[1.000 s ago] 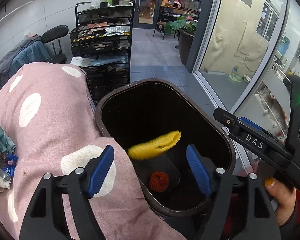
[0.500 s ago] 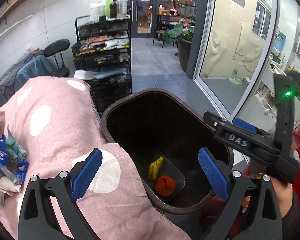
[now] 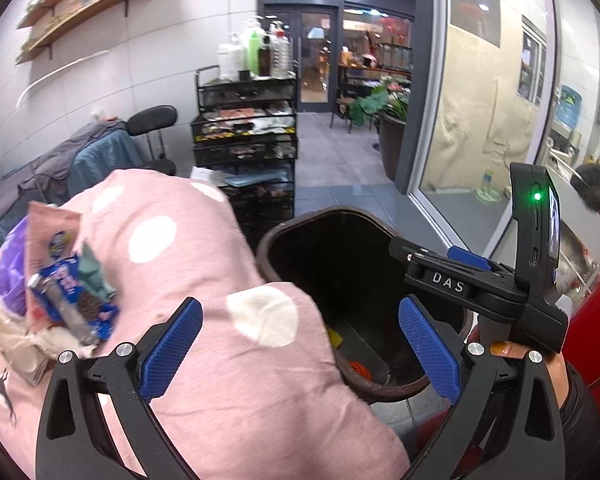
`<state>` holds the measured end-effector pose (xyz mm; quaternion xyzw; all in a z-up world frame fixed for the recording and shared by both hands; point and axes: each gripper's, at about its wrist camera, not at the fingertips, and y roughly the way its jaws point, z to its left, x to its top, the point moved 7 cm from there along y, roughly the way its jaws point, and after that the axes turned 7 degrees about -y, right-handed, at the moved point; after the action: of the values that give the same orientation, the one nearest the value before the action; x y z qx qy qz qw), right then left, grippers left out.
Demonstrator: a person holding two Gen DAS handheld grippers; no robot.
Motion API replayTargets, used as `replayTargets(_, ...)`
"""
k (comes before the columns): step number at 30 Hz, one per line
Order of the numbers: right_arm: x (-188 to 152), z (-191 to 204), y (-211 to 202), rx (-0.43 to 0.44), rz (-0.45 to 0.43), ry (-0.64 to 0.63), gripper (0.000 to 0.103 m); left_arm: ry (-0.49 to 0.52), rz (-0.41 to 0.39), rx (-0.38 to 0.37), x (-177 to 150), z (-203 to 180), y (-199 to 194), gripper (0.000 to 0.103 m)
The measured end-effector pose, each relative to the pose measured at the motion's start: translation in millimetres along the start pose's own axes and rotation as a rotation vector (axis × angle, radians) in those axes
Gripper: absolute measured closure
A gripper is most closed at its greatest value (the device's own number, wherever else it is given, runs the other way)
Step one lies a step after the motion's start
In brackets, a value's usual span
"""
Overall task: Collect trash
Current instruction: 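Move both tools back over the table toward the remaining trash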
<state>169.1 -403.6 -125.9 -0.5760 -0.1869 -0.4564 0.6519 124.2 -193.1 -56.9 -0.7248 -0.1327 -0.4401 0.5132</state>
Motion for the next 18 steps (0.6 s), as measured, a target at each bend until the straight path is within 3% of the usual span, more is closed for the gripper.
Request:
replayTargets(8,0,58,-8,0.101,-0.022,-0.118,0.009,-0.085,-0.032,0.081,-10,45,-23,0.005)
replayTargets(18,-7,148,-19,0.262,-0.034,-0.283,0.009,-0.238,-0.065,0.246,-36,127,-60,0.005)
